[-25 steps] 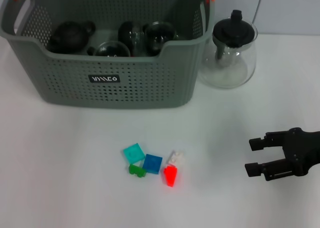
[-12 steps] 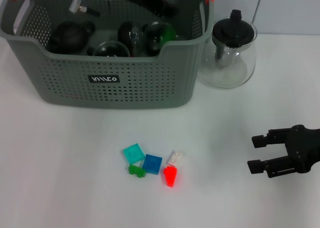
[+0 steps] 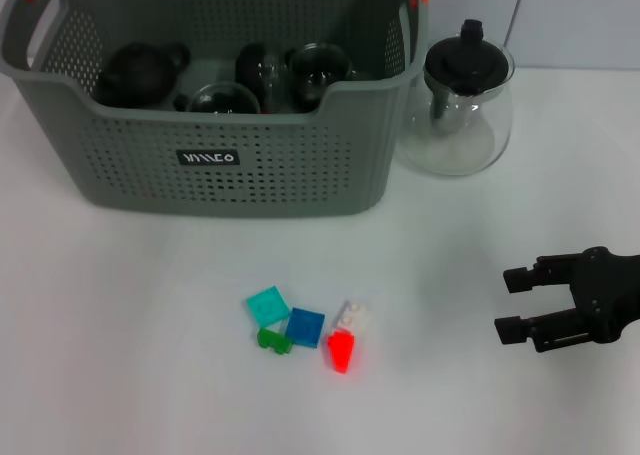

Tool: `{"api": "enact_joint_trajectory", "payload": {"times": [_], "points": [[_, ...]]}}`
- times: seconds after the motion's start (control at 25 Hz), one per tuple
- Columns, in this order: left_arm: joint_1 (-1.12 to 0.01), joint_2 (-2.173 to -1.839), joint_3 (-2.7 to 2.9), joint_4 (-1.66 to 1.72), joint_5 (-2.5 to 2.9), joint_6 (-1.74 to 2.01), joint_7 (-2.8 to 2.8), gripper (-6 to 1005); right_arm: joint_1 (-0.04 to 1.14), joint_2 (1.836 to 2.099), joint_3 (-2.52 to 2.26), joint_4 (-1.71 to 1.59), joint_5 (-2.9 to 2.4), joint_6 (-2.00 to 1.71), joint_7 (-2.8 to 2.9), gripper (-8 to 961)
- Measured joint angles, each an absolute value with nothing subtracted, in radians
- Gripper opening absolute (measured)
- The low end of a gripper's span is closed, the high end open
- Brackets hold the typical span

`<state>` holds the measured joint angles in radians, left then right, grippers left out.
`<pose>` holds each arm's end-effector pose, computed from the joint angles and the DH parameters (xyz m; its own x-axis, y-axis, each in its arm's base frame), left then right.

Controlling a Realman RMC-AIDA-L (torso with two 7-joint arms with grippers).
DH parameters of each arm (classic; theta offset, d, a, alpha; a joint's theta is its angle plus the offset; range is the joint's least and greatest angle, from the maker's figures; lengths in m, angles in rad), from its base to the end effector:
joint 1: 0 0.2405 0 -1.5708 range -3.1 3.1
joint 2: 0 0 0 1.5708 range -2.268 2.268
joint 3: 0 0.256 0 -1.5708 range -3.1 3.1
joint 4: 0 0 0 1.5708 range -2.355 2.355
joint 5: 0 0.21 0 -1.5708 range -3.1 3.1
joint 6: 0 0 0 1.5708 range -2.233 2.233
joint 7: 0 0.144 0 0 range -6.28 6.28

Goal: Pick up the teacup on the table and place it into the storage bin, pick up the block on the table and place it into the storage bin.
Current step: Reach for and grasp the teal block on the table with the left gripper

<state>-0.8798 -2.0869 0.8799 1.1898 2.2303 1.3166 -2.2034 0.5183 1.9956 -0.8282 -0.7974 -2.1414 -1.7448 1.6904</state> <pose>-0.0784 0.4429 0.0651 0.8487 0.3203 0.4208 0.4857 -0.7868 -0.3808 0.2672 0.3122 0.0276 0.8145 -0.5262 -0.2443 -0.5327 -0.8451 0.0445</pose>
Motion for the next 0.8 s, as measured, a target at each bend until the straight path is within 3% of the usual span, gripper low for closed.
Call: {"api": "enact_joint_trajectory", "payload": {"times": [0.2, 0.52, 0.68, 0.8], "points": [[-0.744, -2.072, 0.81, 1.348, 1.842, 1.646, -2.07, 809, 0.518, 1.996, -0.828, -0.796, -2.141, -1.739, 1.69, 880], [-0.616, -2.097, 0.834, 1.486, 1.867, 1.928, -2.021, 878, 0.518, 1.995, -0.828, -0.795, -2.141, -1.737, 1.696, 881], [-0.582, -2.148, 0.962, 1.498, 2.185, 1.891, -2.015, 877, 0.519, 1.996, -0.828, -0.794, -2.141, -1.736, 1.698, 881], [-0.58, -2.161, 1.016, 1.49, 2.275, 1.861, -2.015, 877, 0.52, 1.997, -0.828, -0.793, -2.141, -1.735, 1.7, 880]]}}
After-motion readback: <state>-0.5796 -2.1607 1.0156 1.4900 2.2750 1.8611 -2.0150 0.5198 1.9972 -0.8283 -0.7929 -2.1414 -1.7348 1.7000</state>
